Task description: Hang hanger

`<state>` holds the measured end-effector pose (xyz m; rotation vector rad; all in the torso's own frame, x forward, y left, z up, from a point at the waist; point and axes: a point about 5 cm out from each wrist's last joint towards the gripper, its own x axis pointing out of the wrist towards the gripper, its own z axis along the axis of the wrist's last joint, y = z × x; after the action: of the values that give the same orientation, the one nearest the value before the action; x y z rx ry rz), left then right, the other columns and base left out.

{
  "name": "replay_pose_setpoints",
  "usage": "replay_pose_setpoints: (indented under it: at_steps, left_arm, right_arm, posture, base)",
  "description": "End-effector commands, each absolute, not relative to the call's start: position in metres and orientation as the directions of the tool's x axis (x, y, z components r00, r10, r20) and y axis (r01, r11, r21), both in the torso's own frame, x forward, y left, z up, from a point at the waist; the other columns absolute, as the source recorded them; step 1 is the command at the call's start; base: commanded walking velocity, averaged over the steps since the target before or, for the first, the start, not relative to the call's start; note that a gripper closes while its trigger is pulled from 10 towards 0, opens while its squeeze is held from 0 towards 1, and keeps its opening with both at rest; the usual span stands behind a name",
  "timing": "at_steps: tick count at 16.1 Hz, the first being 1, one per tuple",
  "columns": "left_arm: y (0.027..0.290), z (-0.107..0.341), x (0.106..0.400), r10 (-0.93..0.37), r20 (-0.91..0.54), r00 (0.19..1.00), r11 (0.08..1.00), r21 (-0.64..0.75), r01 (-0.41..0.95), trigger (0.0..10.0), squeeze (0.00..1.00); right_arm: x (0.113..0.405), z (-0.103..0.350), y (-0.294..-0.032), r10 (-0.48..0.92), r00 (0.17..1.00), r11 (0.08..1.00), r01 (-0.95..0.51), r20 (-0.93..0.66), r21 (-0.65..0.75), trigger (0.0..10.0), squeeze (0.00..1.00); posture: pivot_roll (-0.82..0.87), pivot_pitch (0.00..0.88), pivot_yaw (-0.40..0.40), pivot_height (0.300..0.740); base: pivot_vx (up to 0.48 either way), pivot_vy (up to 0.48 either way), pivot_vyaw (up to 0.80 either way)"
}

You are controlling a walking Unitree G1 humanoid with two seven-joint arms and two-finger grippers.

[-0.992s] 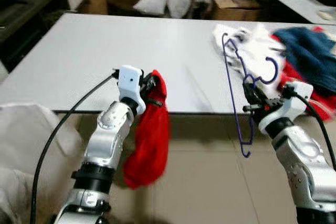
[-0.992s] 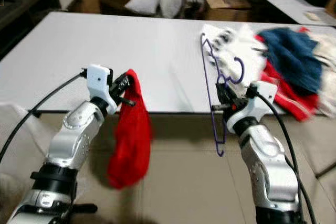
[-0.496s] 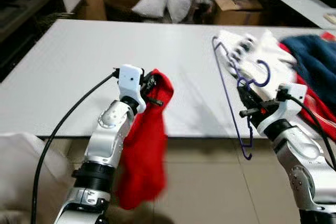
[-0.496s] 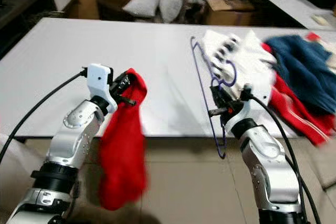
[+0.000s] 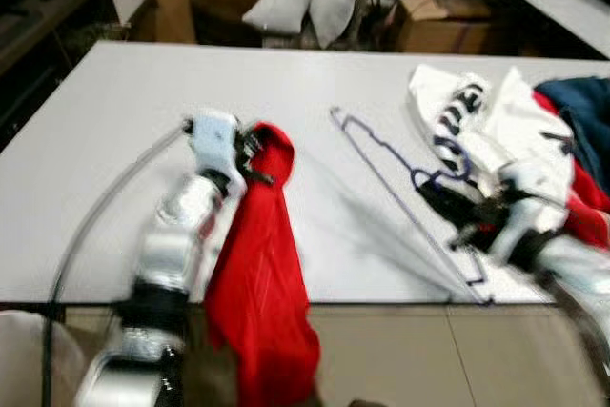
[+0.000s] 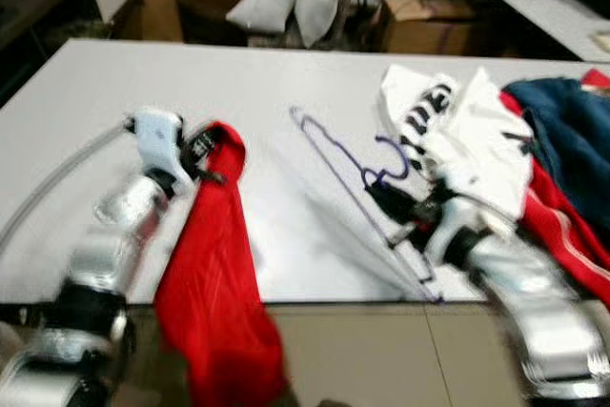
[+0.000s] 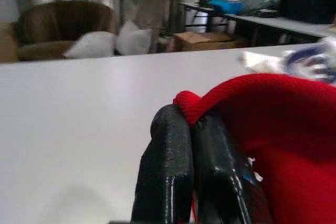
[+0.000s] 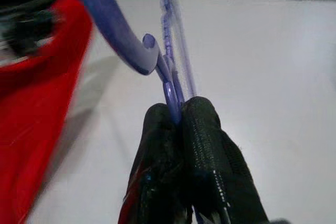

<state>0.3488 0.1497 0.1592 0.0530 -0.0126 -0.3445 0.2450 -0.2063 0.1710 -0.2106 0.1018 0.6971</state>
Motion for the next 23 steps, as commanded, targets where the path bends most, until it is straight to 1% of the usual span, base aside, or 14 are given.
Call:
replay_pose_setpoints:
  at_steps: [1,3,4,7,9,10,11,13,15,16,19,21,22,23]
  left_arm:
    - [0.161,0.174,0.356,-0.321,0.035,0.947,0.944,0.098,0.316,10.0,0.0]
    - [0.164,0.185,0.366,-0.319,0.031,0.947,0.939,0.15,0.311,10.0,0.0]
    - [0.164,0.193,0.372,-0.332,0.032,0.943,0.932,0.164,0.323,10.0,0.0]
    - [0.16,0.203,0.385,-0.351,0.029,0.936,0.922,0.187,0.34,10.0,0.0]
    - [0.156,0.207,0.39,-0.375,0.021,0.927,0.904,0.23,0.361,10.0,0.0]
    - [0.155,0.206,0.39,-0.385,0.015,0.923,0.895,0.252,0.369,10.0,0.0]
    - [0.154,0.207,0.395,-0.386,0.013,0.922,0.895,0.245,0.372,10.0,0.0]
    - [0.15,0.213,0.399,-0.396,0.026,0.918,0.893,0.243,0.378,10.0,0.0]
    - [0.134,0.226,0.4,-0.476,0.06,0.877,0.862,0.227,0.452,10.0,0.0]
    - [0.125,0.231,0.4,-0.527,0.07,0.847,0.831,0.25,0.497,10.0,0.0]
    - [0.123,0.24,0.401,-0.554,0.092,0.827,0.818,0.246,0.521,10.0,0.0]
    - [0.123,0.255,0.399,-0.596,0.124,0.793,0.794,0.241,0.559,10.0,0.0]
    - [0.124,0.264,0.397,-0.622,0.14,0.77,0.775,0.253,0.579,10.0,0.0]
    - [0.127,0.279,0.395,-0.64,0.177,0.748,0.763,0.265,0.59,10.0,0.0]
  right_arm:
    - [0.238,0.182,-0.205,0.701,0.697,0.68,-0.717,-0.152,-0.155,10.0,0.0]
    - [0.232,0.189,-0.206,0.771,0.614,0.598,-0.789,-0.168,-0.138,10.0,0.0]
    - [0.227,0.192,-0.206,0.817,0.548,0.533,-0.836,-0.179,-0.131,10.0,0.0]
    - [0.221,0.193,-0.202,0.886,0.398,0.389,-0.917,-0.237,-0.083,10.0,0.0]
    - [0.22,0.194,-0.2,0.909,0.332,0.327,-0.943,-0.251,-0.061,10.0,0.0]
    - [0.22,0.194,-0.199,0.913,0.318,0.314,-0.948,-0.257,-0.056,10.0,0.0]
    - [0.221,0.195,-0.2,0.92,0.282,0.28,-0.959,-0.274,-0.049,10.0,0.0]
    - [0.221,0.197,-0.2,0.927,0.253,0.252,-0.967,-0.278,-0.04,10.0,0.0]
    - [0.227,0.196,-0.195,0.928,0.243,0.24,-0.97,-0.282,-0.048,10.0,0.0]
    - [0.235,0.191,-0.188,0.926,0.239,0.234,-0.971,-0.293,-0.053,10.0,0.0]
    - [0.249,0.186,-0.18,0.921,0.246,0.237,-0.969,-0.303,-0.068,10.0,0.0]
    - [0.271,0.184,-0.174,0.904,0.286,0.262,-0.958,-0.318,-0.115,10.0,0.0]
    - [0.286,0.184,-0.17,0.886,0.325,0.287,-0.945,-0.33,-0.157,10.0,0.0]
    - [0.313,0.186,-0.167,0.838,0.421,0.354,-0.904,-0.348,-0.241,10.0,0.0]
  posture:
    - [-0.12,0.0,-0.042,0.74]
    - [-0.12,0.0,-0.037,0.74]
    - [-0.12,0.0,-0.031,0.74]
    - [-0.13,0.0,-0.017,0.74]
    - [-0.13,0.0,-0.021,0.74]
    - [-0.13,0.0,-0.021,0.74]
    - [-0.12,0.0,-0.027,0.74]
    - [-0.12,0.0,-0.028,0.74]
    - [-0.13,0.0,-0.026,0.74]
    - [-0.13,0.0,-0.02,0.74]
    - [-0.14,0.0,-0.011,0.74]
    - [-0.14,0.0,-0.01,0.74]
    - [-0.14,0.0,-0.01,0.74]
    - [-0.14,0.0,-0.026,0.74]
  base:
    - [0.0,0.0,0.0]
    - [0.0,0.0,0.0]
    - [0.0,0.0,0.0]
    - [0.0,0.0,0.0]
    - [0.0,0.0,0.0]
    - [0.0,0.0,0.0]
    - [0.0,0.0,0.0]
    - [0.0,0.0,0.0]
    - [0.0,0.0,0.0]
    - [0.0,0.0,0.0]
    - [0.0,0.0,0.0]
    - [0.0,0.0,0.0]
    - [0.0,0.0,0.0]
    - [0.0,0.0,0.0]
